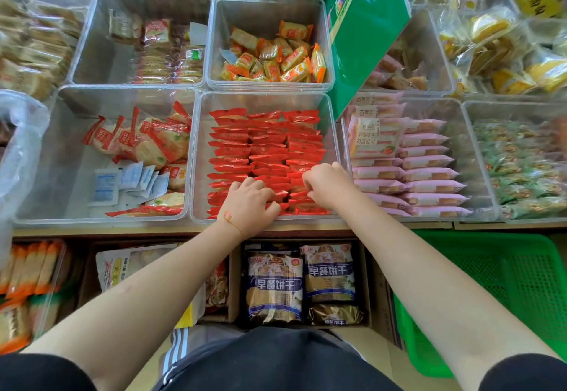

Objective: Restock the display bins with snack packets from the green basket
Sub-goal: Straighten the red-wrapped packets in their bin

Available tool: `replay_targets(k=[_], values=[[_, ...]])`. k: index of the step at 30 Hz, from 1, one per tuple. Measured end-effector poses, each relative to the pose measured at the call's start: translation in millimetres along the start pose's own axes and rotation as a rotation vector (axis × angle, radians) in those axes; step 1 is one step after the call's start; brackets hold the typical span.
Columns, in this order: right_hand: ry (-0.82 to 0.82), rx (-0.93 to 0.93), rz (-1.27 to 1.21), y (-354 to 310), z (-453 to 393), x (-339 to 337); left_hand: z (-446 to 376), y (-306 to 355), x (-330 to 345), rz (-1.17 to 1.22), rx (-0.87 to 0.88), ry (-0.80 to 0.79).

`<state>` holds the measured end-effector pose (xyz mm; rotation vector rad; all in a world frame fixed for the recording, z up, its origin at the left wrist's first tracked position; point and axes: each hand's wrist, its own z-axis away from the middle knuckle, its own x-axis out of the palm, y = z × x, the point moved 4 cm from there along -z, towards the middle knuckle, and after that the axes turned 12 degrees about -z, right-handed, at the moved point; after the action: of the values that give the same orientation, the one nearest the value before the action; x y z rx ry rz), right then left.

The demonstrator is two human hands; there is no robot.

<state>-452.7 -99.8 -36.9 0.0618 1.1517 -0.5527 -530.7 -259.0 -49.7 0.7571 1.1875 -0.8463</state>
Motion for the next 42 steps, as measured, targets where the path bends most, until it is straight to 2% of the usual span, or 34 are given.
replay_targets(k=[6,14,19,24,27,29,34,38,42], values=[[0.050,-0.040,0.131,-3.2,-4.4,5.8,1.7,0.5,0.1,-0.079,-0.032,0.006],[0.162,0.000,0.059,-2.5,-6.6,-0.2,-0.3,2.0,3.7,-0.073,0.008,-0.011],[0.188,0.000,0.023,0.8,-4.1,-1.6,-3.2,-1.9,6.8,-0.003,0.014,-0.096],[0.096,0.002,0.000,0.3,-5.1,0.7,1.3,-1.1,2.9,0.050,0.027,-0.006],[0.155,0.014,-0.127,5.7,-4.2,-6.4,2.3,-0.3,-0.7,0.009,0.004,0.084],[0.187,0.005,-0.164,6.3,-3.6,-7.8,1.5,0.6,-0.6,-0.021,0.000,0.061],[0.082,-0.005,-0.074,0.8,-1.2,4.6,0.0,3.3,0.6,-0.107,0.032,-0.010],[0.058,-0.010,-0.069,-1.9,0.3,4.5,1.1,5.0,-1.6,-0.166,0.113,0.032],[0.115,-0.007,-0.090,-5.2,-5.2,-6.4,-4.1,3.9,-8.1,-0.161,0.174,0.093]])
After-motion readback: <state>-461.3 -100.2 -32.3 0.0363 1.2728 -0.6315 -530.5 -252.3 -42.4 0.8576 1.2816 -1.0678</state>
